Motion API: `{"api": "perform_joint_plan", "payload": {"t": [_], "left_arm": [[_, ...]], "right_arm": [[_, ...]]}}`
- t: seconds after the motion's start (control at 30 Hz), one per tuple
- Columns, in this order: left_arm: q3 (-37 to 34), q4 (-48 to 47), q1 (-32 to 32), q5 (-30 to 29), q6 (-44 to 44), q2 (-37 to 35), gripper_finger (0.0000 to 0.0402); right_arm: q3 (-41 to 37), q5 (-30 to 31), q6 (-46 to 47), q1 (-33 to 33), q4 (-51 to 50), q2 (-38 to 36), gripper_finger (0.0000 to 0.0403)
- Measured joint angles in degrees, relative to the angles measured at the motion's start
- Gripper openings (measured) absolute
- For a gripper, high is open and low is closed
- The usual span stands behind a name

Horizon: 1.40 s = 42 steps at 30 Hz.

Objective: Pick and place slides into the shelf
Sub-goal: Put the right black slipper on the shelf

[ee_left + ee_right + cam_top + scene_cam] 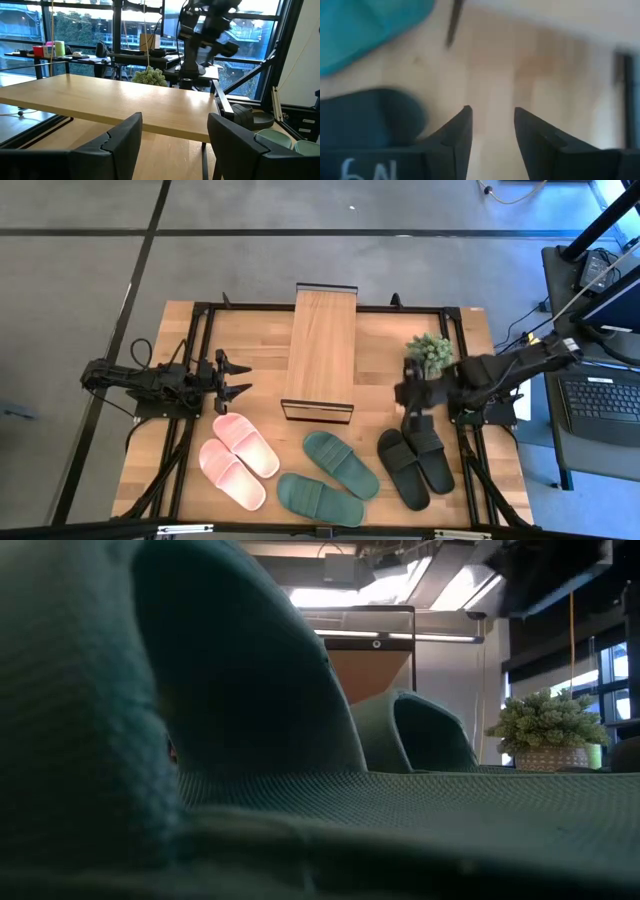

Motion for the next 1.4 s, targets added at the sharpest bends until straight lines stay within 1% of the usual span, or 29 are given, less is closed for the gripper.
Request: {"api": "perform_joint_plan", "payload": {"t": [0.07, 0.17, 0.3, 0.43, 0.5, 0.6, 0.67, 0.77, 1.07, 1.13, 1.27, 1.4], "left_arm": [[0.0, 0.0, 0.0, 0.0, 0.0, 0.0, 0.0217], [0.0, 0.0, 0.0, -0.3, 0.0, 0.0, 0.0217], [0.0, 0.0, 0.0, -4.0, 0.1, 0.0, 0.0217], [0.0, 0.0, 0.0, -7.9, 0.1, 0.0, 0.0217], [0.0, 0.0, 0.0, -9.3, 0.1, 0.0, 0.0217], [0.0, 0.0, 0.0, -10.4, 0.1, 0.0, 0.0217], [0.0, 0.0, 0.0, -10.5, 0.1, 0.0, 0.0217], [0.0, 0.0, 0.0, -10.5, 0.0, 0.0, 0.0217], [0.0, 0.0, 0.0, -10.6, 0.0, 0.0, 0.0217], [0.0, 0.0, 0.0, -10.5, 0.0, 0.0, 0.0217], [0.0, 0.0, 0.0, -10.5, 0.0, 0.0, 0.0217], [0.0, 0.0, 0.0, -10.5, 0.0, 0.0, 0.0217]], "right_arm": [[2.1, -0.2, 8.3, 4.0, -5.5, 2.5, 0.0145], [3.7, -1.5, 19.0, 10.0, -9.1, 5.3, 0.0145], [3.9, -3.6, 31.4, 17.3, -10.0, 7.7, 0.0145], [3.9, -4.8, 44.0, 23.3, -11.9, 10.3, 0.0145], [3.9, -6.6, 48.7, 25.5, -12.7, 11.7, 0.0145], [3.9, -11.1, 52.6, 27.8, -12.9, 13.9, 0.0145], [3.9, -13.4, 53.9, 28.9, -12.8, 15.3, 0.0145], [3.9, -15.0, 54.0, 29.9, -12.4, 17.4, 0.0145], [3.9, -15.0, 53.7, 30.1, -11.5, 21.7, 0.0145], [3.9, -15.0, 51.5, 30.1, -11.5, 22.3, 0.0145], [3.9, -15.0, 42.0, 30.1, -11.4, 23.0, 0.0145], [3.7, -13.2, 41.6, 30.1, -11.4, 23.1, 0.0145]]}}
